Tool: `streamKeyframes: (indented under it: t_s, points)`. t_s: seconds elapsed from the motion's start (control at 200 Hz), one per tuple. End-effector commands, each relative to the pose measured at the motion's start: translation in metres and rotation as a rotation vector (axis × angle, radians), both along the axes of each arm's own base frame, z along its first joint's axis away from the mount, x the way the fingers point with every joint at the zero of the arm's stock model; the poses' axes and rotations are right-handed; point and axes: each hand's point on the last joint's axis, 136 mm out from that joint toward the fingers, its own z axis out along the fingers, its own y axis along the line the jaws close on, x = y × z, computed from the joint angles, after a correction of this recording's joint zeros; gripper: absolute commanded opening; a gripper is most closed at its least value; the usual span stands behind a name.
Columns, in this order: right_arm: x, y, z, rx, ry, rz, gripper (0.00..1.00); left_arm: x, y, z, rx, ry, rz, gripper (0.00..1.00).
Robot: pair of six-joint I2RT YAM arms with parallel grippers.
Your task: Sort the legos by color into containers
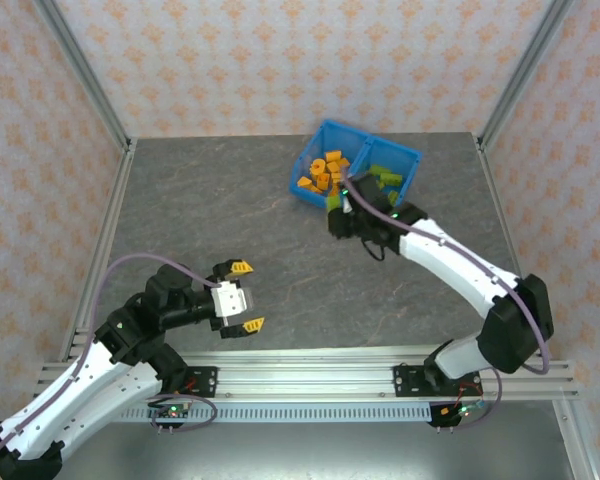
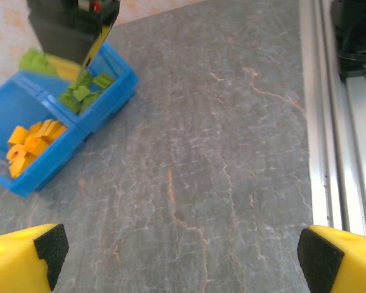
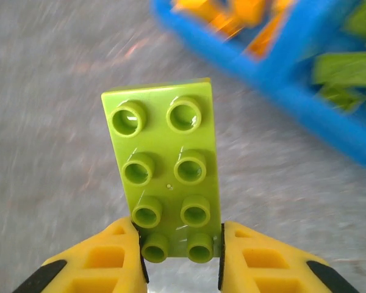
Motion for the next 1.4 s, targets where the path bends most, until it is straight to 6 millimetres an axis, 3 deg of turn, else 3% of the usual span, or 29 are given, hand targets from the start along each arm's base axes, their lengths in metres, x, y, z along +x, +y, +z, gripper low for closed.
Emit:
streamKeyframes:
  t_s: [0.0, 0.085, 0.16, 0.41, 0.561, 0.711, 0.826, 0.931, 1.031, 1.081, 1.156, 1.241, 1.396]
  points:
    - [0.036, -0.052, 0.008, -0.002, -0.032, -0.274, 0.28, 0.018, 0.005, 0.017, -0.059, -0.030, 0.107, 1.00]
    - [0.062, -0.084, 0.003, -0.009, 0.011, -0.393, 0.28, 0.020, 0.007, 0.019, -0.068, -0.031, 0.126, 1.00]
    - [0.085, -0.100, -0.011, -0.020, 0.061, -0.446, 0.28, 0.021, 0.008, 0.016, -0.063, -0.026, 0.134, 1.00]
    - [0.144, -0.124, -0.044, -0.053, 0.153, -0.543, 0.31, 0.022, 0.010, 0.011, -0.053, -0.016, 0.150, 1.00]
    - [0.157, -0.122, -0.050, -0.077, 0.204, -0.551, 0.40, 0.023, 0.012, 0.007, -0.044, -0.020, 0.158, 1.00]
    - [0.156, -0.119, -0.028, -0.038, 0.168, -0.548, 0.48, 0.025, 0.013, 0.002, -0.032, -0.020, 0.160, 1.00]
    - [0.146, -0.120, -0.005, -0.016, 0.134, -0.535, 0.48, 0.028, 0.014, 0.003, -0.025, -0.010, 0.173, 1.00]
    - [0.122, -0.120, 0.016, 0.035, 0.091, -0.509, 0.48, 0.037, 0.014, 0.018, -0.061, 0.043, 0.238, 1.00]
    - [0.084, -0.130, 0.033, 0.072, -0.004, -0.500, 0.51, 0.067, 0.026, 0.036, -0.220, 0.147, 0.490, 1.00]
    - [0.064, -0.143, 0.041, 0.067, -0.084, -0.522, 0.55, 0.086, 0.046, 0.034, -0.267, 0.154, 0.673, 1.00]
    - [0.032, -0.170, 0.038, 0.019, -0.184, -0.591, 0.65, 0.106, 0.085, 0.024, -0.312, 0.113, 0.946, 1.00]
    - [0.000, -0.203, 0.024, -0.058, -0.279, -0.692, 0.80, 0.114, 0.125, 0.014, -0.348, 0.021, 1.181, 1.00]
    - [-0.022, -0.245, -0.004, -0.199, -0.407, -0.847, 0.97, 0.123, 0.159, -0.017, -0.294, -0.120, 1.347, 1.00]
